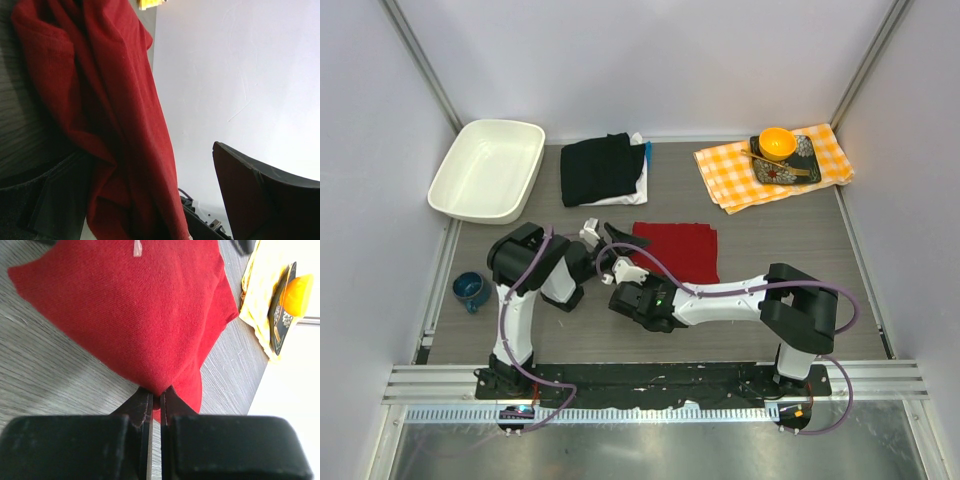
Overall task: Fold and stack the t-shirts
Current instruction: Neatly place the folded tshirt to the corner
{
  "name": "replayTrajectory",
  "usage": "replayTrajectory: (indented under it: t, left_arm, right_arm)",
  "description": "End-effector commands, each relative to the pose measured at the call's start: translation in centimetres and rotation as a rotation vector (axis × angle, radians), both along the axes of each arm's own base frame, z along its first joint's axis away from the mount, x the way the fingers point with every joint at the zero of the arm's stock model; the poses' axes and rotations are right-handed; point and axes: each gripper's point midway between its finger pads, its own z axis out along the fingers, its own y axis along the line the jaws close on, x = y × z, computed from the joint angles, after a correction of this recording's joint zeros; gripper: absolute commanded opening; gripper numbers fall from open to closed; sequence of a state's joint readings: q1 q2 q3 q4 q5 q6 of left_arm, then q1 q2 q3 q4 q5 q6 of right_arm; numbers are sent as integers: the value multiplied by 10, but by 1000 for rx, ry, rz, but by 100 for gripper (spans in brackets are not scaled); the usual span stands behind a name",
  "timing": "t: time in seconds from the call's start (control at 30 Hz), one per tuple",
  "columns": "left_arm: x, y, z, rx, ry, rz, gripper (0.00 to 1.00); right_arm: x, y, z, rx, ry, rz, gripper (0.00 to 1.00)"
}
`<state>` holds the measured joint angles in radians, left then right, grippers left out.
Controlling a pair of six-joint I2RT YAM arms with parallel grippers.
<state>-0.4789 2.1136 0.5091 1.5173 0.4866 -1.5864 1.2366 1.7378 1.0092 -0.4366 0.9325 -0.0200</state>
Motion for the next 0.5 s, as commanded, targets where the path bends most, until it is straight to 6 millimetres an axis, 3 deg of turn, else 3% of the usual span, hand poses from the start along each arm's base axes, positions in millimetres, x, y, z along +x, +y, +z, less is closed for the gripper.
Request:
replayTrajectory:
  t: [0.0, 0.37, 0.47]
  left_arm:
    - [-34, -11, -43, 66, 191, -98, 100]
    - [-85, 12, -62, 243, 258, -180, 100]
    - [-91, 15, -65, 268, 265, -193, 100]
  right_arm:
    - [3, 4, 25, 77, -66, -20, 1]
    - [2, 3, 25, 80, -69, -18, 1]
    - [2, 3, 25, 78, -70, -19, 1]
